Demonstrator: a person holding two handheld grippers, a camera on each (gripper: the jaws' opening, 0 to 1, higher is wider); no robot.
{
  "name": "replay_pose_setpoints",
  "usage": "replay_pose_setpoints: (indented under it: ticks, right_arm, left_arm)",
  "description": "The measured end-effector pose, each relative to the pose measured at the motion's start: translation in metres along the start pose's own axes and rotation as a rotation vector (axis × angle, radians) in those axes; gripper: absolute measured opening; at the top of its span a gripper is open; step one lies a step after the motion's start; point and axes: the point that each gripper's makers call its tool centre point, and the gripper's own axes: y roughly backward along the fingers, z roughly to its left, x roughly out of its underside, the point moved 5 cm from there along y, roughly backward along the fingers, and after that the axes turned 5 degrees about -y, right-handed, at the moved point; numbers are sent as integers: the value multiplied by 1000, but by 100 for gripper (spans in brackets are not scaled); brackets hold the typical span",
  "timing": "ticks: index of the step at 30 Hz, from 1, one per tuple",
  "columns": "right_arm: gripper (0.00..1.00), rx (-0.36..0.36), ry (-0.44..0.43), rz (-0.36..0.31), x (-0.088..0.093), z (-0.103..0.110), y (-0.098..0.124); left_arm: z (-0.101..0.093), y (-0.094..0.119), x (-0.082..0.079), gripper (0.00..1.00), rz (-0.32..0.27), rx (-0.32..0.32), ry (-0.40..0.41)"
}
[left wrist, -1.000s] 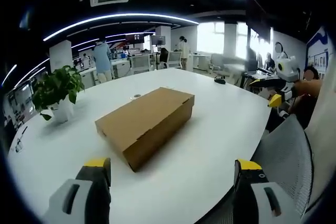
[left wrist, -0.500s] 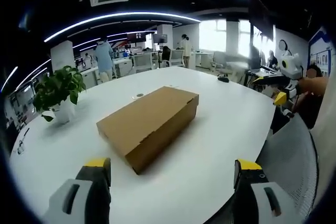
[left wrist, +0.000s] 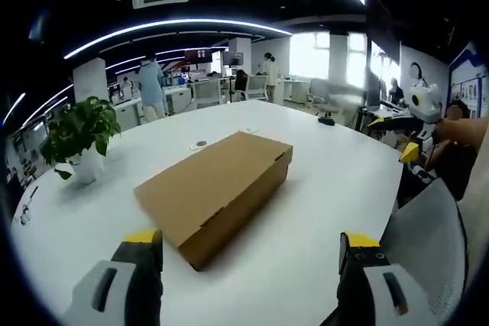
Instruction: Operate the shoe box by opening the lid, removing the specified soft item, and placing it in the target area until the item is outside and the box remains undamaged.
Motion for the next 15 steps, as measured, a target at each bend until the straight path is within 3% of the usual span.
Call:
replay_pose_setpoints:
  ticks: [15]
  right_arm:
    - [89, -50, 48, 11, -8, -16, -24]
  left_arm:
    - [13, -11, 1, 96, 12, -25, 8]
